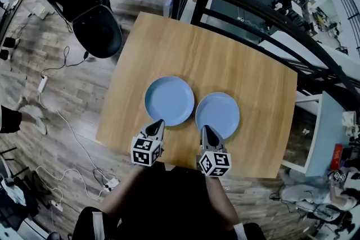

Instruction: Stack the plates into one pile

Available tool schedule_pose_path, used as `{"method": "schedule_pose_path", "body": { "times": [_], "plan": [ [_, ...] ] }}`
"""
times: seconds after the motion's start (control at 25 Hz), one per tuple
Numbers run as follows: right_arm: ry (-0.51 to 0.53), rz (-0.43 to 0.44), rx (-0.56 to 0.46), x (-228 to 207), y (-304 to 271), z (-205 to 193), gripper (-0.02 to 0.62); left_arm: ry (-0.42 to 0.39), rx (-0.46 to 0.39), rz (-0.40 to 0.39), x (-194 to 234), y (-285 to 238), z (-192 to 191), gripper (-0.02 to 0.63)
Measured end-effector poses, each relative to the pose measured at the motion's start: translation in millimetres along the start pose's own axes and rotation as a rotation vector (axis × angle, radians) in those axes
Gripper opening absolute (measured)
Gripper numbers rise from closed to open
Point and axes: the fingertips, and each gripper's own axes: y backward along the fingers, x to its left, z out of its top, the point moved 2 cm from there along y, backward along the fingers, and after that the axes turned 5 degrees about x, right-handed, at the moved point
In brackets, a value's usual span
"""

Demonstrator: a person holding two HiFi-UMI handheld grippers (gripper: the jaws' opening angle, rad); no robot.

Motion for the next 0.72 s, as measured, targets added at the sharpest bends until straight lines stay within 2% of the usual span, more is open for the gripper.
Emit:
{"method": "schedule_pose_path", "body": {
  "times": [0.36,0.72],
  "plan": [
    [0.005,-0.028,-0.044,60,-5,3,0.040,-0.031,-0.003,-0.027,47,30,-2,0.023],
    [0.009,-0.059,-0.083,83,5,17,0.040,-0.032,-0.003,-0.046,67,41,3,0.023]
  ]
}}
